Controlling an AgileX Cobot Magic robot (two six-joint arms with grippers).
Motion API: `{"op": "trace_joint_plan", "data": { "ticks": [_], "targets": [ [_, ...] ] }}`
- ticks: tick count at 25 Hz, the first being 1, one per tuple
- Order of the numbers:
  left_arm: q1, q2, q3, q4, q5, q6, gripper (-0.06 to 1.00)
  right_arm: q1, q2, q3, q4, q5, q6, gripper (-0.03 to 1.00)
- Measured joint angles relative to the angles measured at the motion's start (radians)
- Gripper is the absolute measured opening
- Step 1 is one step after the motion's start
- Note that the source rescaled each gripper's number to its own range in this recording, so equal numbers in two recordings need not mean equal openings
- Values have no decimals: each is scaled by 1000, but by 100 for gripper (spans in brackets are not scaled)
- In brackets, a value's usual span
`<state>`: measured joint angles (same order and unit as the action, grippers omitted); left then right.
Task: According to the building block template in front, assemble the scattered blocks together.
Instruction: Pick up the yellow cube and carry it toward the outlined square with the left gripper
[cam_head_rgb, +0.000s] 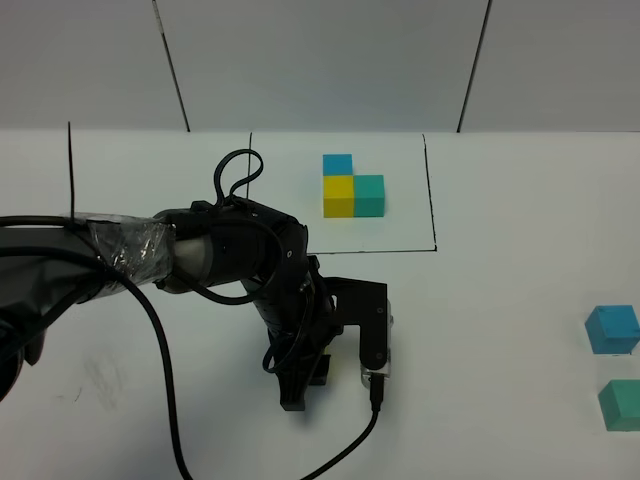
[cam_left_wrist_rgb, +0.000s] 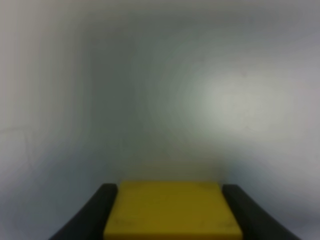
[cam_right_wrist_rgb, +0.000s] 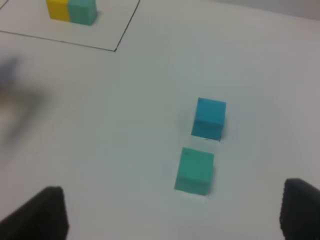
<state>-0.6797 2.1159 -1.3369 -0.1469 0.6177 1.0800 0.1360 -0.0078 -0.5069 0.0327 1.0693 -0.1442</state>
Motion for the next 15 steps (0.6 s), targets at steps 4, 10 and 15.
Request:
{"op": "trace_joint_plan", "data": {
  "ticks": [4, 10, 15],
  "targets": [
    [0, 0, -2, 0, 10, 0, 16, 0, 0, 0, 0, 0, 0, 74],
    [-1, -84, -2, 6, 14, -66, 95, 0, 0, 0, 0, 0, 0, 74],
    [-1, -253, -2, 110, 63, -266, 100, 0, 0, 0, 0, 0, 0, 74]
  ]
}}
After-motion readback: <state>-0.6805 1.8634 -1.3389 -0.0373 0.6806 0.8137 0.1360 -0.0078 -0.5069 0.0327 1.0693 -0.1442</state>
